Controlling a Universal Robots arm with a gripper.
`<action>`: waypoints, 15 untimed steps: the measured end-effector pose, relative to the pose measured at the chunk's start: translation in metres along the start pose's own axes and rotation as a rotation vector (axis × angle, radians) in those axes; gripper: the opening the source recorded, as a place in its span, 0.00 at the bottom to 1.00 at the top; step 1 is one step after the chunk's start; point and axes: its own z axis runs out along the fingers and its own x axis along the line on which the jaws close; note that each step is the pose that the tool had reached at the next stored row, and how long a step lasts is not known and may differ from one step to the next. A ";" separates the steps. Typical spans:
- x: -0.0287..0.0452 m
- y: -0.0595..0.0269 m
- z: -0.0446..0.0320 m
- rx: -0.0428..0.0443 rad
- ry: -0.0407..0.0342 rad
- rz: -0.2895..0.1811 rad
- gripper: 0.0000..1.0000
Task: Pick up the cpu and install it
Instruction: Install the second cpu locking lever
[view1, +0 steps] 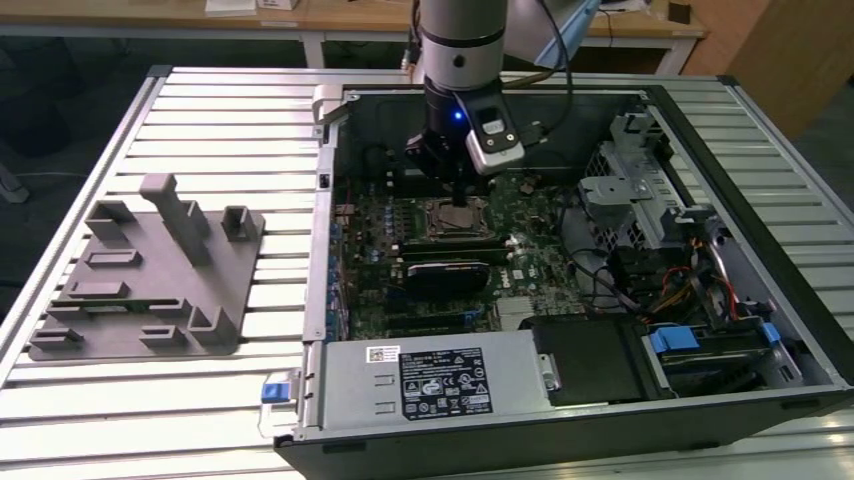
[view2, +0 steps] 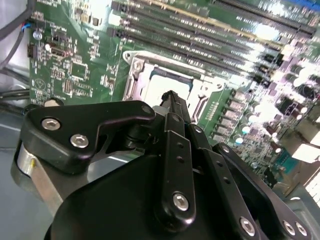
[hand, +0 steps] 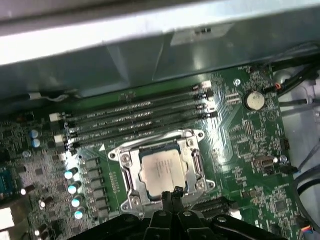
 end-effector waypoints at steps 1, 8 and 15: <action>-0.0004 -0.0018 0.0001 -0.0004 0.0002 0.000 0.11; -0.0031 -0.0142 0.0005 -0.0021 0.0012 0.000 0.11; -0.0056 -0.0261 0.0011 -0.0071 0.0035 0.001 0.11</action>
